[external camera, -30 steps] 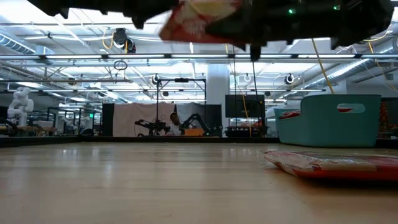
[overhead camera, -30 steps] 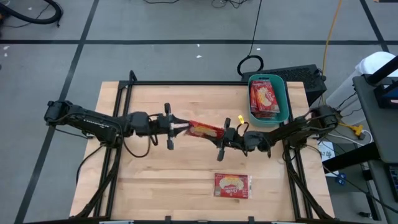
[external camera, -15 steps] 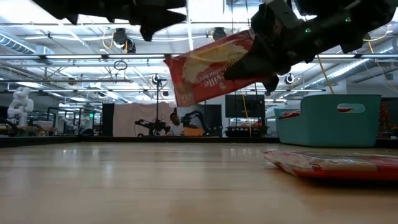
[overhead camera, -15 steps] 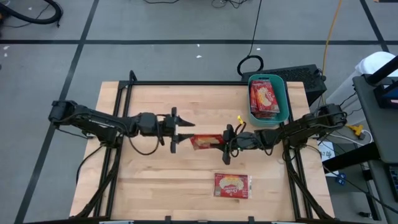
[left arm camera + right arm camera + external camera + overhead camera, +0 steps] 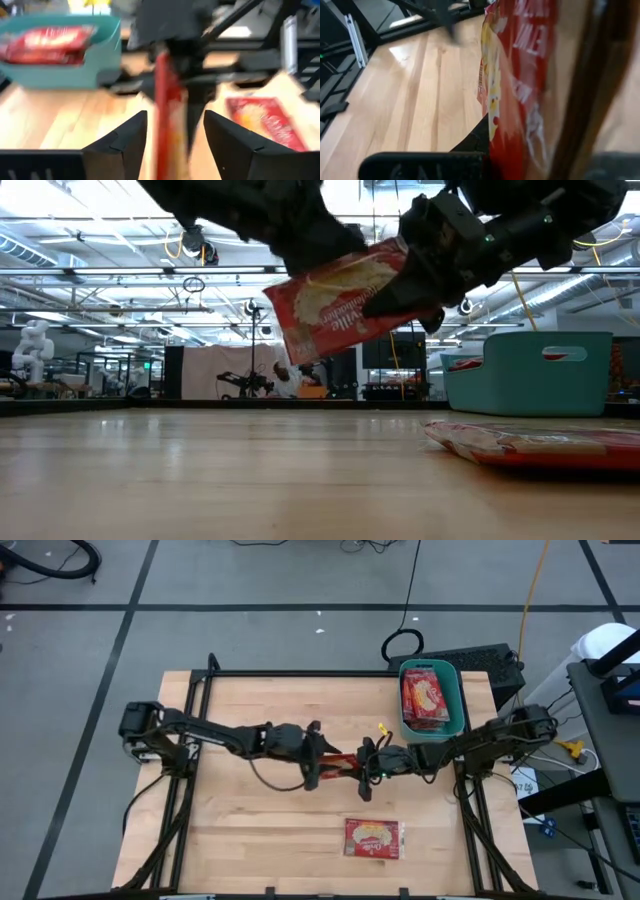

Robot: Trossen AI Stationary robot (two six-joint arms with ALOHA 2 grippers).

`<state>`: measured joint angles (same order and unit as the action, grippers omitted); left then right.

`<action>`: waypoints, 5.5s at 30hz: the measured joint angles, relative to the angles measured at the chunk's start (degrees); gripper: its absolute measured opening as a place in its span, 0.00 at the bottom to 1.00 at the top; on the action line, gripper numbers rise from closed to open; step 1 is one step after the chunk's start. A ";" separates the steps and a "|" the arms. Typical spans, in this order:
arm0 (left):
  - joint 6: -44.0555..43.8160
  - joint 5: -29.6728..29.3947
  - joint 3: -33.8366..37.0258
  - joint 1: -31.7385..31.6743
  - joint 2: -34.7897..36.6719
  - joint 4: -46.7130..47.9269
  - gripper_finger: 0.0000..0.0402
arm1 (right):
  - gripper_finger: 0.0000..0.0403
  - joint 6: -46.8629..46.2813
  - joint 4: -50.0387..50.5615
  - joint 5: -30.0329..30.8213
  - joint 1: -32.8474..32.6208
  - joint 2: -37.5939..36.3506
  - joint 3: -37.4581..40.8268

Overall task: Sort popcorn bags into baskets
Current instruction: Put the red popcorn bag into the green bin

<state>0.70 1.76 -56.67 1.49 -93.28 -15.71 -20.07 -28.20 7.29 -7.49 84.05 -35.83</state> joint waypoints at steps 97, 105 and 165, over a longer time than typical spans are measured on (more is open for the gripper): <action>-2.08 -11.26 20.90 -3.26 1.21 -50.66 0.51 | 0.05 1.81 41.58 0.22 28.54 -47.55 -1.56; -3.35 -10.85 20.90 -3.34 1.21 -50.09 0.44 | 0.04 4.46 58.21 -10.54 44.38 -49.67 -7.35; -3.84 -6.11 20.95 -3.42 1.19 -48.35 0.38 | 0.18 6.16 78.33 -6.61 73.04 -39.00 -12.09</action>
<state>-3.13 -4.35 -35.73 -1.93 -92.09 -64.05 -13.91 50.12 0.68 65.56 45.05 -47.92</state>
